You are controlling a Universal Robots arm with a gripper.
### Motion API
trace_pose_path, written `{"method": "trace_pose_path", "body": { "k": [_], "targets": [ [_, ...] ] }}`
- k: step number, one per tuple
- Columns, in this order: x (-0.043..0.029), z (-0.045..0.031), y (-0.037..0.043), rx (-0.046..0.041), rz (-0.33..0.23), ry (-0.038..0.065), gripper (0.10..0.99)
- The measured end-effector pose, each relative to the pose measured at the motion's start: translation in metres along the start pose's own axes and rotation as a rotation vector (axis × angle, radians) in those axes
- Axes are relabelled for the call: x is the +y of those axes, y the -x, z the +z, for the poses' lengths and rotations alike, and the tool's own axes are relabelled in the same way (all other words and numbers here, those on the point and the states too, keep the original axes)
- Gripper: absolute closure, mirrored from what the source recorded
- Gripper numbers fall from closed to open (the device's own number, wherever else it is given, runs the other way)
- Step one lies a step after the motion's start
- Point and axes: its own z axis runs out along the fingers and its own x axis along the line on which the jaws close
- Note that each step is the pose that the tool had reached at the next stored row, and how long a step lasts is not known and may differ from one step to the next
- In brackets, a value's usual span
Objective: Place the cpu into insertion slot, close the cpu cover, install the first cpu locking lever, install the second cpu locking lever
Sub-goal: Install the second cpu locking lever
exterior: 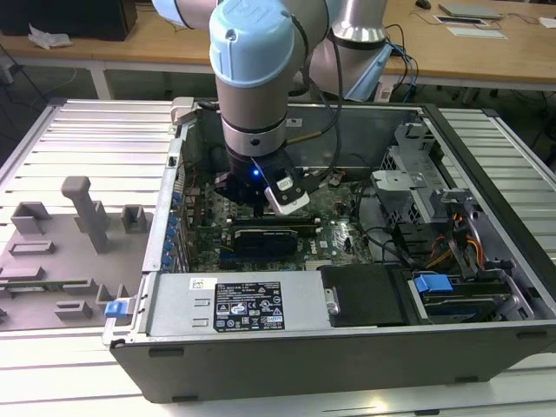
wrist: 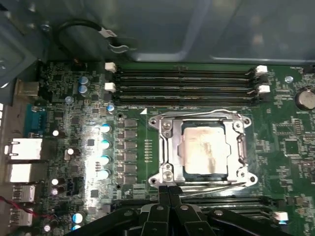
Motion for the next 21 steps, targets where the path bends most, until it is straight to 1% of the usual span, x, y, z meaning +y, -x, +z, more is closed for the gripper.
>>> {"method": "trace_pose_path", "body": {
  "k": [1,2,3,7,8,10,14,19,20,21],
  "targets": [
    [-0.0003,0.0007,-0.0014,0.0,0.0,0.002,0.98],
    [-0.0008,0.0024,-0.004,-0.0001,0.0,0.007,0.98],
    [-0.0011,0.0037,-0.0047,0.0001,0.001,0.01,0.98],
    [-0.0021,0.0091,-0.0051,0.0001,0.002,0.025,0.98],
    [-0.0023,0.01,-0.0052,0.0001,0.002,0.027,0.98],
    [-0.0025,0.0125,-0.0052,0.0001,0.002,0.028,0.98],
    [-0.0016,0.0149,-0.0054,0.0002,0.002,0.028,0.98],
    [-0.0015,0.0152,-0.0055,0.0002,0.002,0.028,0.98],
    [-0.0014,0.0147,-0.0054,0.0,0.002,0.028,0.98],
    [-0.0003,0.0101,-0.0051,-0.0002,0.002,0.029,0.98]
  ]
}}
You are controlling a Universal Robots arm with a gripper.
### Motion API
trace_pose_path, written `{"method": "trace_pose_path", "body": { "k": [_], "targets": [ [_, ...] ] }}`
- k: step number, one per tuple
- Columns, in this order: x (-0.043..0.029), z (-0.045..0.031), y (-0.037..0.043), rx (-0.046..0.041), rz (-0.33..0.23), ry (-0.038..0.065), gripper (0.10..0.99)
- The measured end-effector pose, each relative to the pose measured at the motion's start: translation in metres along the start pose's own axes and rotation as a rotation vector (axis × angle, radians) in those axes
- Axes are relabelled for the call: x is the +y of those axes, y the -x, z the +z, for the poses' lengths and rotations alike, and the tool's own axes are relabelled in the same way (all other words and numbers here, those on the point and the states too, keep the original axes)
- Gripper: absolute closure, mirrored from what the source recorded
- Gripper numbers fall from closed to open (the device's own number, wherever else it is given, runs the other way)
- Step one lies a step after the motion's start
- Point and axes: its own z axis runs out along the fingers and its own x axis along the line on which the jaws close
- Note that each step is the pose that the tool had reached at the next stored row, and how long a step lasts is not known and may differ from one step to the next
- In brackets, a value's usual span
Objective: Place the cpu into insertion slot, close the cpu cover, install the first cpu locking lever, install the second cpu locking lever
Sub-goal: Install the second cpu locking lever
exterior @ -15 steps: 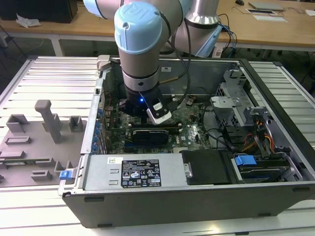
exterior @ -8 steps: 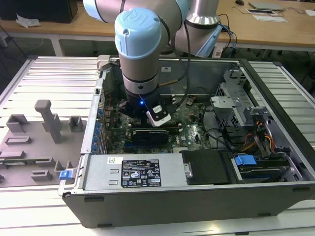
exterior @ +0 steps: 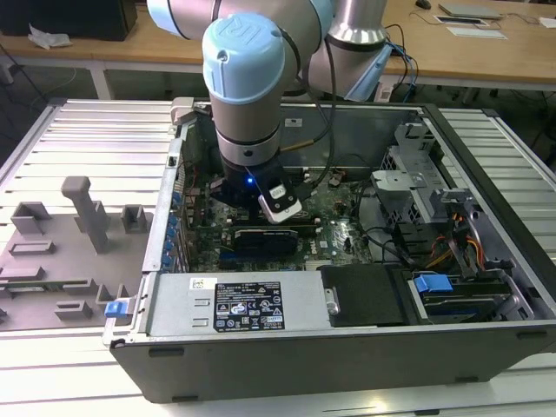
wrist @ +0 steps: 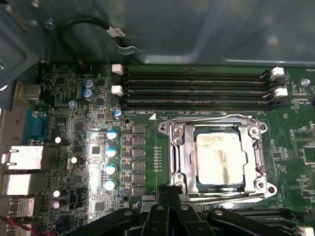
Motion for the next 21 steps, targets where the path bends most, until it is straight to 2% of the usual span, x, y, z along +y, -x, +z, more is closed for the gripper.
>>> {"method": "trace_pose_path", "body": {
  "k": [4,7,8,15,18,20,21],
  "targets": [
    [0.0029,-0.0125,0.0009,0.0003,0.0,0.0,0.98],
    [0.0036,-0.0149,0.0026,0.0001,0.0,-0.005,0.98],
    [0.0036,-0.0148,0.005,0.0,0.001,-0.006,0.98],
    [0.0036,-0.013,0.0343,0.0,0.003,-0.007,0.98],
    [0.0057,-0.012,0.0437,0.0015,0.004,-0.022,0.98],
    [0.0113,-0.0106,0.0454,0.0015,0.004,-0.027,0.98],
    [0.0178,-0.0089,0.0464,0.0015,0.003,-0.037,0.98]
  ]
}}
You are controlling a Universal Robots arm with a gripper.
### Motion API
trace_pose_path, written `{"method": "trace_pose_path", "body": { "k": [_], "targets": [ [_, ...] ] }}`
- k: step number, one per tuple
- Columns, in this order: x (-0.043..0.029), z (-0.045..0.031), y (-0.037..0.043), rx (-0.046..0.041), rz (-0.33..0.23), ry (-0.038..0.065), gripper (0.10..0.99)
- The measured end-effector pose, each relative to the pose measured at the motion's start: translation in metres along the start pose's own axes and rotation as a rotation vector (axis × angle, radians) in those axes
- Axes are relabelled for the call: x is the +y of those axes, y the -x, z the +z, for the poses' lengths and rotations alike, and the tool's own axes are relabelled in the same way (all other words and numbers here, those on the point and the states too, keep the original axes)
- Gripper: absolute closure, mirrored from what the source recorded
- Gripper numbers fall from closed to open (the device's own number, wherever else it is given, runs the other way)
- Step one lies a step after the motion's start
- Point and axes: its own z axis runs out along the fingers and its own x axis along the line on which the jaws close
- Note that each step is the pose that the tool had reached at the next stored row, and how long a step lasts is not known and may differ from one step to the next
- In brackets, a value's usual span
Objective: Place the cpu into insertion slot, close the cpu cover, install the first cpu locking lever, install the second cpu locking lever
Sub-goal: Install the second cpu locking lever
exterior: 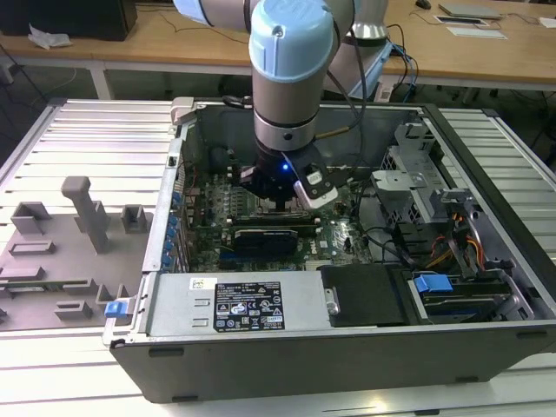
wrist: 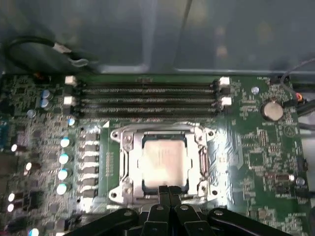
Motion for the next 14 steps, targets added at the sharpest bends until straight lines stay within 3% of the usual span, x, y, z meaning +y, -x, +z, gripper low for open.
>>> {"method": "trace_pose_path", "body": {
  "k": [2,3,8,12,14],
  "targets": [
    [0.0107,0.0022,0.0011,0.0006,-0.001,-0.027,0.98],
    [0.0125,0.0025,0.0011,0.0007,-0.001,-0.031,0.98],
    [0.0231,-0.003,0.0014,0.0007,-0.002,-0.043,0.98],
    [0.0276,-0.0147,0.0021,0.0006,-0.003,-0.049,0.98],
    [0.0276,-0.0147,0.0021,0.0004,-0.003,-0.049,0.98]
  ]
}}
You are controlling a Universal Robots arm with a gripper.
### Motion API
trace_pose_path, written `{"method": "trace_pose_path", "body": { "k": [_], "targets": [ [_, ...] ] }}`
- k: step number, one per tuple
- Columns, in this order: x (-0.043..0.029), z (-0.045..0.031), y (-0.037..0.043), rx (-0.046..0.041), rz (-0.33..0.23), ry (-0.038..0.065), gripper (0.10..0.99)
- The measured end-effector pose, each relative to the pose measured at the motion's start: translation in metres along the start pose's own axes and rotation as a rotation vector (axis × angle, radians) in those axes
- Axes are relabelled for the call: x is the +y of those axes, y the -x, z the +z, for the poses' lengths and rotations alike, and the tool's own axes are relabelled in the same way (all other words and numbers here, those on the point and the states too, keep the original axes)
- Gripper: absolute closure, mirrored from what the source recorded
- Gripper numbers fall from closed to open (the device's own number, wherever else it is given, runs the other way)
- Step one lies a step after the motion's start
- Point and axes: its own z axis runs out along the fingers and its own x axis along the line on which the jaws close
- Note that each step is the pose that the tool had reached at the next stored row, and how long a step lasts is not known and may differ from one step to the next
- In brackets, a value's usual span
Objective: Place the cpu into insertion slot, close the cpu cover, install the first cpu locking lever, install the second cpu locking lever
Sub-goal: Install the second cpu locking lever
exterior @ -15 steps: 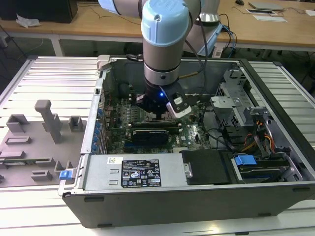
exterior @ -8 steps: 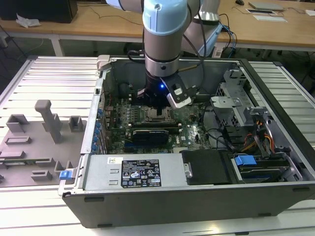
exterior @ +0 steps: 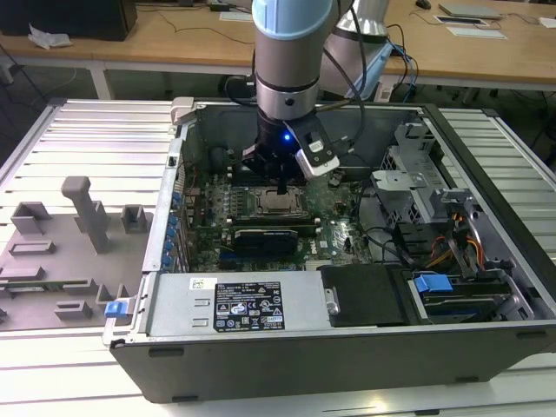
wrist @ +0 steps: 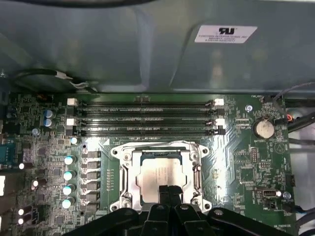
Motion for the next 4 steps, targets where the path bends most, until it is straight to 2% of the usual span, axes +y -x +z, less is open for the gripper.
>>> {"method": "trace_pose_path", "body": {
  "k": [4],
  "targets": [
    [0.0,-0.0001,0.0001,0.0001,0.0,0.0,0.98]
  ]
}}
